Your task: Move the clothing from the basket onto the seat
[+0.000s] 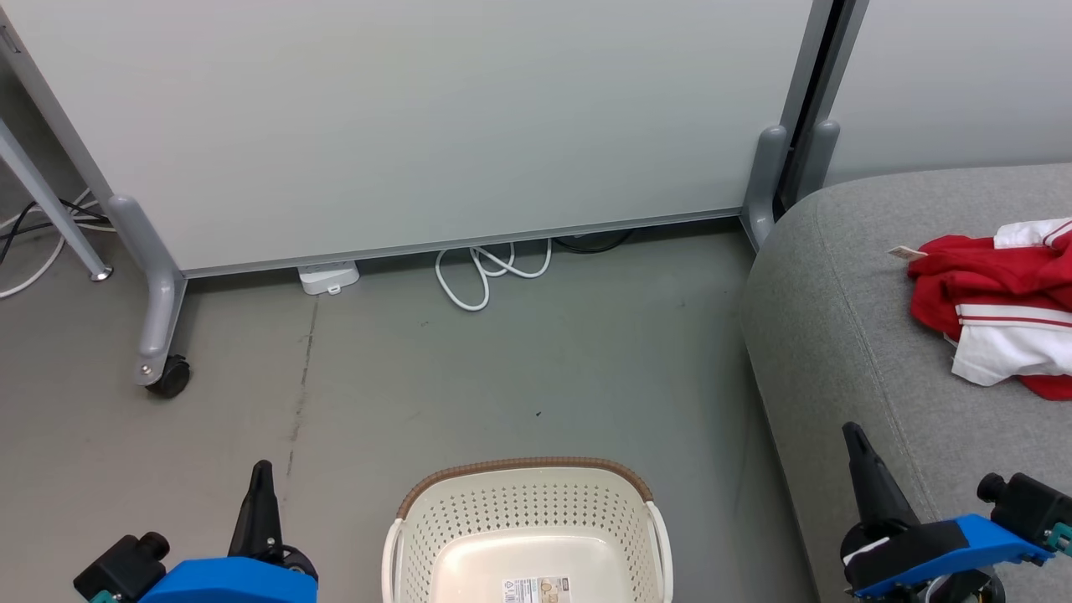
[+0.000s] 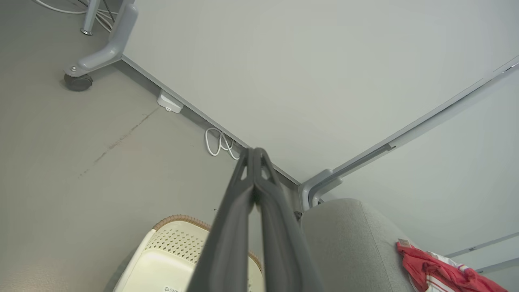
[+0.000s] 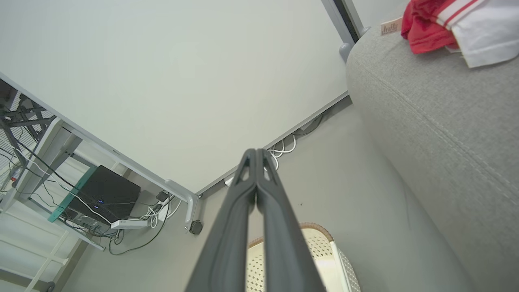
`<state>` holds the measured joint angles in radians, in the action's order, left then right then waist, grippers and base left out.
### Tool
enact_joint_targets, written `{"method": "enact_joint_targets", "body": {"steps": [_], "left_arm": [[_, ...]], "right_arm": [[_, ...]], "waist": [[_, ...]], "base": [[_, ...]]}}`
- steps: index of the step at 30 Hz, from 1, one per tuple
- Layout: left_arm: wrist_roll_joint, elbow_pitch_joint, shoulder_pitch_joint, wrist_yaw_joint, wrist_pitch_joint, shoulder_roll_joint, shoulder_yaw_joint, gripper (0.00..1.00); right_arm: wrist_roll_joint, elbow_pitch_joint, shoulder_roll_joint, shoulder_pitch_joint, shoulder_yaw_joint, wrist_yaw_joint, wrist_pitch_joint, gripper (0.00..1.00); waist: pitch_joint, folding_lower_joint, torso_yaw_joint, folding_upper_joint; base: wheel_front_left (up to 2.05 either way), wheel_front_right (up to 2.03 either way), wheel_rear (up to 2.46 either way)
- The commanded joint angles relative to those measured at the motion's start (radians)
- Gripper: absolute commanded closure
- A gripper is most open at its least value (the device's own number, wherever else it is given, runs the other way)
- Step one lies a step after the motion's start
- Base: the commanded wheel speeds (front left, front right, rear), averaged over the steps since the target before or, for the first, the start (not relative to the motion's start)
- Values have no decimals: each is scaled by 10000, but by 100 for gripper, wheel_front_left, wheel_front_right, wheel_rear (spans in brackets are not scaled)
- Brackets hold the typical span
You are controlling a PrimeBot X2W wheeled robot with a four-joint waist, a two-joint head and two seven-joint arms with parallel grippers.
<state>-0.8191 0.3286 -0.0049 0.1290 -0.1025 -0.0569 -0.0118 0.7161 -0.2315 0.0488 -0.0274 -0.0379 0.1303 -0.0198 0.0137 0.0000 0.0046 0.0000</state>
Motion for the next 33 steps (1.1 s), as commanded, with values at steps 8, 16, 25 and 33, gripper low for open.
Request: {"method": "enact_joint_targets", "body": {"steps": [8,16,25,33], "left_arm": [[-1100,-252,-404,12,297,-22,-180,100],[-2012,-335,-507,14,550,-10,-299,100],[-2961,-421,-600,16,814,2,-415,100],[-3742,-491,-689,18,1028,13,-524,100]], "right_arm": [[1259,81,17,-362,-127,4,180,100],[2285,57,17,-433,-213,4,341,100],[3352,28,18,-504,-303,5,502,100],[4244,5,19,-564,-377,5,634,100]], "waist": [[-9,0,-4,0],[-19,0,-8,0],[-30,0,-13,0],[-39,0,-17,0]], "base": [[0,0,0],[0,0,0],[0,0,0],[0,0,0]]}}
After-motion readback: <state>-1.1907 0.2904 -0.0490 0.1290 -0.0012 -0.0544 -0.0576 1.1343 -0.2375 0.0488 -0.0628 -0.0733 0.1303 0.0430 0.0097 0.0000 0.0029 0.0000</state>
